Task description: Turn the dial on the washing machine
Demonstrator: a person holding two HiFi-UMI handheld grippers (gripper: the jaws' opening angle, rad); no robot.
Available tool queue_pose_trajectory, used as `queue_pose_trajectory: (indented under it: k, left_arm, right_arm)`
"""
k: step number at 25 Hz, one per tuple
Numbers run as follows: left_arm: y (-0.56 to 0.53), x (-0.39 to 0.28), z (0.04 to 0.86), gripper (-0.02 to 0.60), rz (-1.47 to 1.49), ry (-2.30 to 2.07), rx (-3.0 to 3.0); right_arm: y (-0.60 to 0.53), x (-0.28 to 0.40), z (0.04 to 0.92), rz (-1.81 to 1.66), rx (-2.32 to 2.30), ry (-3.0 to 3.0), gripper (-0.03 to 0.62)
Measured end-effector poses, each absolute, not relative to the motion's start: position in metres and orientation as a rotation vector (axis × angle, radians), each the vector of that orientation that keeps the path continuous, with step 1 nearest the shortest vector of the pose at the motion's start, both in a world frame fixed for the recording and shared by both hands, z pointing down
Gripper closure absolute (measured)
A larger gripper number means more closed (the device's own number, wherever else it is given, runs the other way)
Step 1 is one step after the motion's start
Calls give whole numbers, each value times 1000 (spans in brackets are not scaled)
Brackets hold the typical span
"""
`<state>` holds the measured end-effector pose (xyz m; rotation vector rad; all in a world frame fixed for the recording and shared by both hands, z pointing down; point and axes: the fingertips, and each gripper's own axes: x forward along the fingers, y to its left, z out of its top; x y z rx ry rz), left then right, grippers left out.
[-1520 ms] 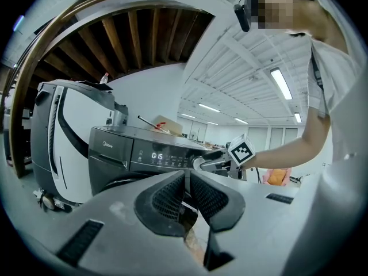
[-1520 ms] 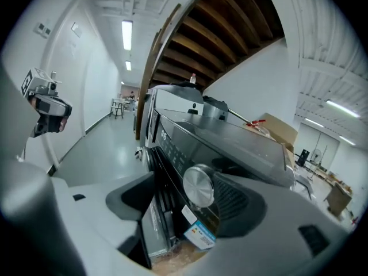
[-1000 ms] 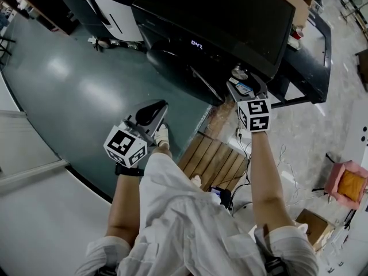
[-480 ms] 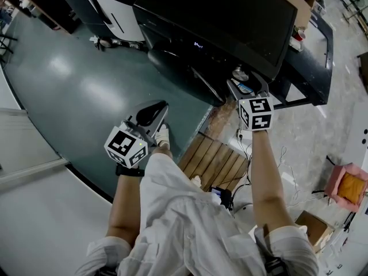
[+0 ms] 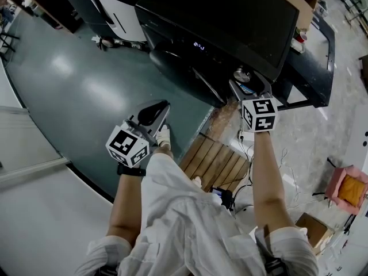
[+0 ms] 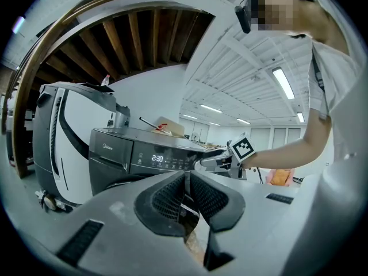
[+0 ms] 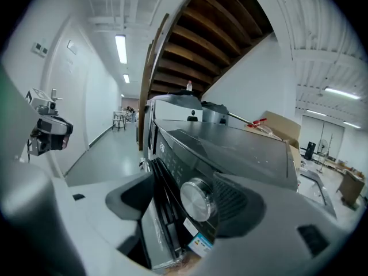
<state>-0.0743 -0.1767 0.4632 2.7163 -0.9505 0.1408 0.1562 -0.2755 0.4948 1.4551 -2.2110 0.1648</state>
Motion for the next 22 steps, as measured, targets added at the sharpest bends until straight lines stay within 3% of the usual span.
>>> queue_pose_trajectory:
  k: [22]
  left_arm:
    - [-150, -68, 446, 552, 132, -934, 2744]
  right_arm:
    - [-168, 160, 535, 373, 1434, -2205, 273]
